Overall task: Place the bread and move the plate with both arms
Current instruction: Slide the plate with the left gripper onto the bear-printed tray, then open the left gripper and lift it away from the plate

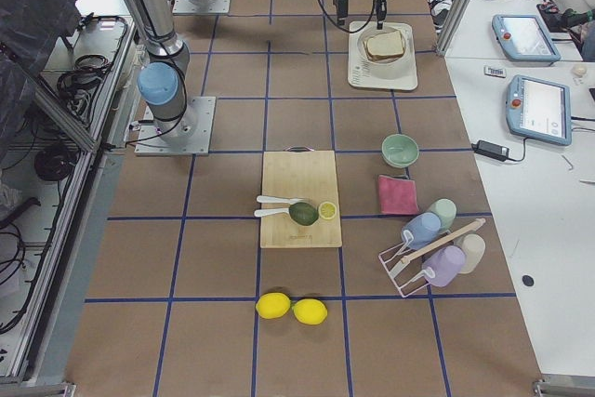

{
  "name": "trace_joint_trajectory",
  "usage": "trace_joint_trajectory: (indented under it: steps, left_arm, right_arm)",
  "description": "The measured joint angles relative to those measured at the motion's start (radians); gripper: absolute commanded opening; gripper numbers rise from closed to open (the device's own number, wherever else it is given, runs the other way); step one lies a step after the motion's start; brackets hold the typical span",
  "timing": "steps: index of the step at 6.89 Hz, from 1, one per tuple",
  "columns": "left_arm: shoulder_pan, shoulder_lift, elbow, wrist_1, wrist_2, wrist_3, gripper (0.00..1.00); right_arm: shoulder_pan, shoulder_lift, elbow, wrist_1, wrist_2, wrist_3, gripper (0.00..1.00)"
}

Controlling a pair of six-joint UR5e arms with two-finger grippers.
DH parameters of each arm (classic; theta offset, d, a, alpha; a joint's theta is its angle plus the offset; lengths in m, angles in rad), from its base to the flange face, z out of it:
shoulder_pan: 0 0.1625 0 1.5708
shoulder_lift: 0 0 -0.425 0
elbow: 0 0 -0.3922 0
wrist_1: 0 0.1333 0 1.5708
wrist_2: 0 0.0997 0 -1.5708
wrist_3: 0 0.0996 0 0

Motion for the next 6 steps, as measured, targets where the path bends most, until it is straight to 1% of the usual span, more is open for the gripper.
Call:
trace_joint_trajectory:
  steps: [1,4,6]
  left_arm:
    - [0.000,-0.015,0.007,0.001,-0.001,0.003,0.99]
    - [0.008,-0.009,0.011,-0.014,0.001,0.004,1.00]
    - [0.025,0.042,0.014,-0.105,0.018,0.004,1.00]
  right_arm:
    - [0.000,0.000,0.000,0.001,0.000,0.000,1.00]
    - [0.000,0.000,0.000,0.002,0.000,0.000,1.00]
    - [0.000,0.000,0.000,0.001,-0.001,0.000,1.00]
